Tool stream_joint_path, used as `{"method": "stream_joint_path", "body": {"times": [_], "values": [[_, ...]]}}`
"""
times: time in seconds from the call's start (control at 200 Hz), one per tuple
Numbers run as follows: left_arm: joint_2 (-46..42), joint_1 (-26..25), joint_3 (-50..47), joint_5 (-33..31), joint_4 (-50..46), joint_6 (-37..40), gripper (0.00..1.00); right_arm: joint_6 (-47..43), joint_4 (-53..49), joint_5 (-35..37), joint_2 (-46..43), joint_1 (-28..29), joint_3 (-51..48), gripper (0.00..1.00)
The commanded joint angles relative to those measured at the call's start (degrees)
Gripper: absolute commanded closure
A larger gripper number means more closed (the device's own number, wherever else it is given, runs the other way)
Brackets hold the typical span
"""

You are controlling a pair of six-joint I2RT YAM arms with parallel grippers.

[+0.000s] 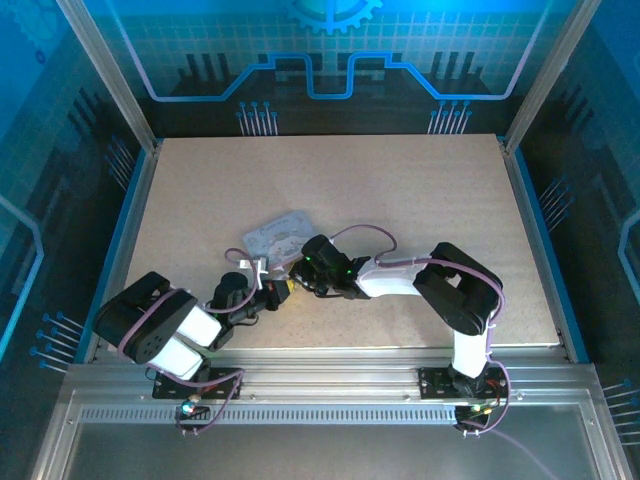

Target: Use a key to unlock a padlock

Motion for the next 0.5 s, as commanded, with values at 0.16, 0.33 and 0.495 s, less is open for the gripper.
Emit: {"method": "stream_joint_path", "body": {"times": [0.16,0.33,0.495], "values": [[-3.2,-1.0,2.9,-2.7,1.5,4.2,1.00,2.4,-1.6,-2.2,1.6,1.2,-0.8,1.00],[-2.2,-3.2,4.4,-5.6,0.9,8.8,1.00,2.9,-1.7,-2.2,1.5,1.6,-0.9,1.00],[-5.1,-10.5,5.0,-14.7,-7.1,22.8,1.00,0.6,-5.6,-2.2,-0.2,0.6,0.4,1.00]]}}
